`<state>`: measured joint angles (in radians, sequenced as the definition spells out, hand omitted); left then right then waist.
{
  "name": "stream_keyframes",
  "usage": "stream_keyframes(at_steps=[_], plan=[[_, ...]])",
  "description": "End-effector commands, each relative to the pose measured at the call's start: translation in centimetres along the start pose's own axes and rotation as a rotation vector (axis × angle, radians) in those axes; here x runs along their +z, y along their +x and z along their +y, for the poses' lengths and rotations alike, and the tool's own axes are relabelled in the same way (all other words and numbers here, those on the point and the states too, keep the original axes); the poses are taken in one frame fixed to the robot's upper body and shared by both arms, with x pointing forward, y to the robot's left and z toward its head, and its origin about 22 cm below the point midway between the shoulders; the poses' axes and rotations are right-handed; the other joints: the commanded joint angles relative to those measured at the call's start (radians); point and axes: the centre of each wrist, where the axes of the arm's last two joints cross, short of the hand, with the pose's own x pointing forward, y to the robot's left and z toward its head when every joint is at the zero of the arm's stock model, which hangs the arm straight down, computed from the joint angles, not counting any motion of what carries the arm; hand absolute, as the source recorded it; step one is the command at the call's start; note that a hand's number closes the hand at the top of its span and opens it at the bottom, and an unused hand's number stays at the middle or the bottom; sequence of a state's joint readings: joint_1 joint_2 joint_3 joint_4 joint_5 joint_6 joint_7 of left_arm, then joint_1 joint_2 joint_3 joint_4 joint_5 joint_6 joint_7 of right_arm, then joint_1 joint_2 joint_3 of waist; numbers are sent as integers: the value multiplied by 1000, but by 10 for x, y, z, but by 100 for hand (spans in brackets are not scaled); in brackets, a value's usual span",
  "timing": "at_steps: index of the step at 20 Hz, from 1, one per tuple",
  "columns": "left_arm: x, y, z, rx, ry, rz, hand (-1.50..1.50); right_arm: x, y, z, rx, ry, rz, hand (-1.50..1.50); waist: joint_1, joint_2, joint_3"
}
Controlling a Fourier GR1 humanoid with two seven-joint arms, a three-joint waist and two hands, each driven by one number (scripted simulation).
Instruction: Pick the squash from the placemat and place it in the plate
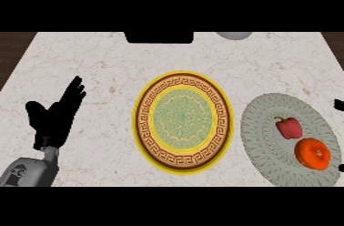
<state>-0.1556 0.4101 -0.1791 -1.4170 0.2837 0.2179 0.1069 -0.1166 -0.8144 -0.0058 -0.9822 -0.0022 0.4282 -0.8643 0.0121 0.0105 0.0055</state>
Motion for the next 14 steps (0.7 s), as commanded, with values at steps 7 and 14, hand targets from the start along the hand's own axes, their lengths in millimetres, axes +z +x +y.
stream_keyframes(at_steps=[7,14], plan=[[-9,3,2,-1,-8,9,0,12,-7,-18,76,268,-7,-150,5,-7,-4],[-11,-2,-12,-7,-11,5,0,-18,-5,-15,257,385,32,-150,-1,-8,-5]])
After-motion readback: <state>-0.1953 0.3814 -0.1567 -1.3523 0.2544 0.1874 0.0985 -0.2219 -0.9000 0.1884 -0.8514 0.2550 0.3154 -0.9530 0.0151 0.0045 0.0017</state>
